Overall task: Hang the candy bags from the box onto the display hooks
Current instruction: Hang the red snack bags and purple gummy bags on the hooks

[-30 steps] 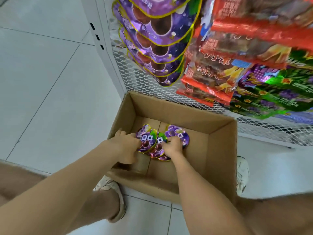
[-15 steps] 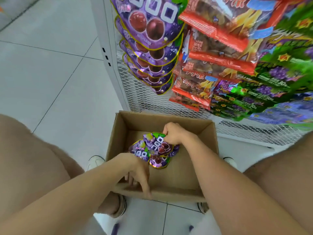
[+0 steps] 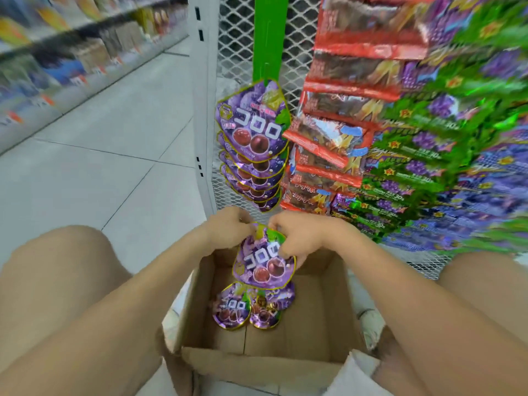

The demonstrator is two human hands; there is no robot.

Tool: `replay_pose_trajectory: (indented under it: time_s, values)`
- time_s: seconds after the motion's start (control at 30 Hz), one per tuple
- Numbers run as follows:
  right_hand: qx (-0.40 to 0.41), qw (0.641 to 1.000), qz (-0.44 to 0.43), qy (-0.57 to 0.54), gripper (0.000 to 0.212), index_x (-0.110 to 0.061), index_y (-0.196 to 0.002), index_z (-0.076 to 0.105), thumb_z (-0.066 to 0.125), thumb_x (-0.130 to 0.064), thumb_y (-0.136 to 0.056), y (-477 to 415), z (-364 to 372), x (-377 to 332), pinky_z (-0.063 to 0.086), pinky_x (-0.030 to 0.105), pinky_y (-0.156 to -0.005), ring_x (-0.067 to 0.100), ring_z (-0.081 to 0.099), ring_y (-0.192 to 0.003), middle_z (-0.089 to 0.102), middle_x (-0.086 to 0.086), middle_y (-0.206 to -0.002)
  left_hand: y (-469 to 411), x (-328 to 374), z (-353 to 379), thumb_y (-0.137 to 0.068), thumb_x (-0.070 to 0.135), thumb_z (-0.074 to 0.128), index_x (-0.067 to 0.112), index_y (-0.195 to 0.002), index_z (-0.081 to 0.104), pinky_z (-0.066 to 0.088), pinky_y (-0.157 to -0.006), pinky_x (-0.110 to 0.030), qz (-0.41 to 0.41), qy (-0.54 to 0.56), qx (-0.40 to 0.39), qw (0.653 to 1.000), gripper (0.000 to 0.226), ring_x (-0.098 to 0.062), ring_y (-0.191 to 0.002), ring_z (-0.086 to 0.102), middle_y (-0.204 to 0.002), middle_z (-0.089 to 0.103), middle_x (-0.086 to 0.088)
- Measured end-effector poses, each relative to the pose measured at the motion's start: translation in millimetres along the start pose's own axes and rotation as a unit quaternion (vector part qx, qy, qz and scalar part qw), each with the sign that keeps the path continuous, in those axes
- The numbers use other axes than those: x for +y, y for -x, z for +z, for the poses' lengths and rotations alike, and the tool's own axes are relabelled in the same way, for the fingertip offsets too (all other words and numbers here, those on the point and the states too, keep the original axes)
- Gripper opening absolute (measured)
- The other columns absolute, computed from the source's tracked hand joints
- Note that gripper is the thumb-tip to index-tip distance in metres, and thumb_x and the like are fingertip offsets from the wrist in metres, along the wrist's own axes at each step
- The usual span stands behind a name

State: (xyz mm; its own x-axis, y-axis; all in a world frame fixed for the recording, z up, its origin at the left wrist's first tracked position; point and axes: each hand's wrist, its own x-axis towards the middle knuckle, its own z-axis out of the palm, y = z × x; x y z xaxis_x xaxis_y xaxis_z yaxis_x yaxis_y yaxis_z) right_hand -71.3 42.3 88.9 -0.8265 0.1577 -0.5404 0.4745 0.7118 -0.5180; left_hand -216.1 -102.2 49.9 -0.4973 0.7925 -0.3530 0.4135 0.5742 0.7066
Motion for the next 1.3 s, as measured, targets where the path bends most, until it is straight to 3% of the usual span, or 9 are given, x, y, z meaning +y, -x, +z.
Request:
replay_pose_trajectory:
  time_s: [0.2,0.4,0.47,0.6,0.7,0.83,0.97,1.1,1.3]
  values:
    - [0.259,0.96,-0.106,-0.01,0.04,-0.016,-0.074,0.06,0.066,-0.046,-0.099,45,-20,-22,0.04,0.035,-0.059,0.019,0.05,-0.055,0.054,0.005,-0.059,31,50,-66,-0.095,0.035,0.078,0.009,-0.096,0.075,0.044,-0.075,-0.039,0.131,0.143,-0.029,0.981,0.026,-0.021,-0.078,0.057,-0.083,0.07,-0.012]
    - [0.498,0.831,-0.185,-0.167,0.013,-0.028,-0.098,0.072,0.062,-0.036,-0.102,59,-40,-46,0.057,0.051,-0.071,0.028,0.07,-0.074,0.075,0.001,-0.078,44,120,-87,-0.095,0.026,0.079,0.014,-0.087,0.077,0.051,-0.059,-0.023,0.248,0.198,0.223,0.922,0.014,-0.007,-0.063,0.064,-0.074,0.074,0.002]
    - [0.575,0.788,-0.184,-0.121,0.012,-0.028,-0.1,0.072,0.062,-0.034,-0.104,62,-51,-52,0.054,0.04,-0.069,0.015,0.066,-0.067,0.072,-0.003,-0.073,30,130,-91,-0.098,0.027,0.069,0.023,-0.092,0.075,0.058,-0.075,-0.035,0.273,0.201,0.343,0.876,0.01,-0.014,-0.08,0.073,-0.085,0.077,0.005]
    - [0.677,0.715,-0.161,-0.066,0.014,-0.021,-0.112,0.075,0.063,-0.025,-0.105,59,-72,-61,0.035,0.004,-0.074,0.003,0.061,-0.074,0.07,-0.015,-0.084,9,150,-104,-0.1,0.02,0.053,0.024,-0.121,0.069,0.052,-0.09,-0.02,0.293,0.208,0.425,0.831,0.026,-0.002,-0.108,0.067,-0.116,0.073,0.012]
    - [0.722,0.67,-0.169,-0.037,0.017,-0.017,-0.117,0.076,0.068,-0.022,-0.103,49,-86,-73,0.03,-0.003,-0.08,0.01,0.066,-0.089,0.077,-0.006,-0.1,-1,158,-115,-0.098,0.008,0.047,0.017,-0.127,0.068,0.051,-0.091,-0.021,0.292,0.275,0.387,0.83,0.037,-0.006,-0.111,0.069,-0.117,0.075,0.006]
    - [0.743,0.64,-0.194,-0.018,0.019,-0.014,-0.118,0.077,0.072,-0.021,-0.101,38,-101,-88,0.035,0.014,-0.071,0.013,0.069,-0.083,0.079,-0.004,-0.098,-5,160,-123,-0.101,0.009,0.049,0.016,-0.114,0.074,0.051,-0.082,-0.025,0.294,0.296,0.328,0.848,0.03,-0.008,-0.094,0.071,-0.102,0.078,0.008]
    - [0.754,0.627,-0.198,-0.009,0.021,-0.012,-0.119,0.077,0.071,-0.023,-0.101,37,-104,-94,0.031,-0.003,-0.078,0.008,0.068,-0.082,0.079,-0.005,-0.097,0,158,-117,-0.108,0.009,0.051,0.003,-0.1,0.071,0.046,-0.068,-0.022,0.336,0.281,0.299,0.848,0.022,-0.009,-0.077,0.056,-0.082,0.064,0.002]
    - [0.76,0.611,-0.219,-0.033,0.023,-0.011,-0.119,0.077,0.075,-0.021,-0.098,45,-100,-95,0.034,-0.003,-0.079,0.007,0.068,-0.084,0.08,-0.005,-0.096,15,165,-115,-0.106,0.005,0.053,0.008,-0.102,0.072,0.05,-0.076,-0.02,0.357,0.321,0.268,0.835,0.02,-0.008,-0.084,0.062,-0.087,0.069,0.003]
    - [0.745,0.616,-0.232,-0.108,0.022,-0.023,-0.119,0.076,0.077,-0.025,-0.097,58,-100,-101,0.057,0.035,-0.081,0.003,0.071,-0.089,0.07,-0.027,-0.091,33,171,-111,-0.102,-0.002,0.05,0.008,-0.107,0.072,0.051,-0.077,-0.02,0.361,0.358,0.239,0.827,0.025,-0.009,-0.088,0.065,-0.092,0.071,0.004]
